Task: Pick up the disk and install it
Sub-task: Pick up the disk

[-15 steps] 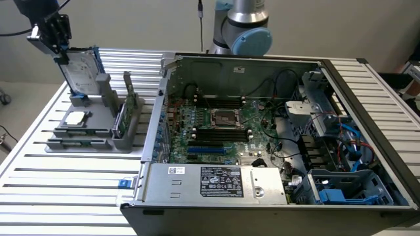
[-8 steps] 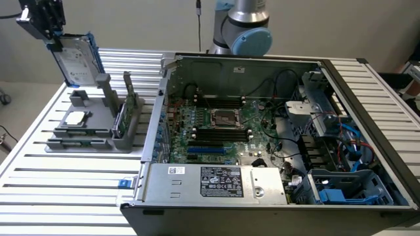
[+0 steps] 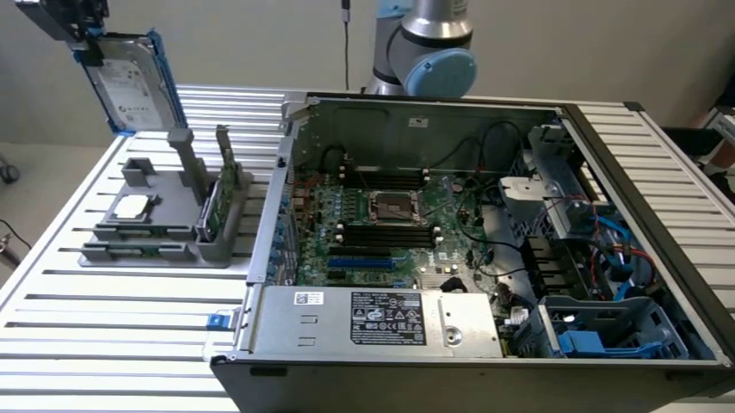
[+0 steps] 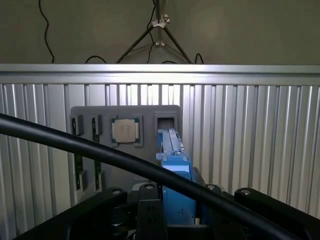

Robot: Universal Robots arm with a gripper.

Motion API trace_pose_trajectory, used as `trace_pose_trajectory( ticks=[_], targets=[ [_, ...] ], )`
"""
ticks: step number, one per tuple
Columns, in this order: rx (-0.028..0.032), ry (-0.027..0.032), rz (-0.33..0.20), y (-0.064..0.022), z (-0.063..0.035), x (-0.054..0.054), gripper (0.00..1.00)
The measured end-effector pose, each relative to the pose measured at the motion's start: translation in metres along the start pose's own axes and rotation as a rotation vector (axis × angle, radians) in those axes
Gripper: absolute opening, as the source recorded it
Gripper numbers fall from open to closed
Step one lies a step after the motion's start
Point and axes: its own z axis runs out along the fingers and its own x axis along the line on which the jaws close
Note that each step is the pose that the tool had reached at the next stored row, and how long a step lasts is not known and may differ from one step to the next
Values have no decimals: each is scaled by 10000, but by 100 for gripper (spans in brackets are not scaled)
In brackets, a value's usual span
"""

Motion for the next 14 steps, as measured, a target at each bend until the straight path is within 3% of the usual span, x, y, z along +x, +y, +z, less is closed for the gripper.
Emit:
trace_pose_trajectory(
  ticks=[14],
  targets=[
    [-20,-22,-1,-631,-626,136,33]
  ],
)
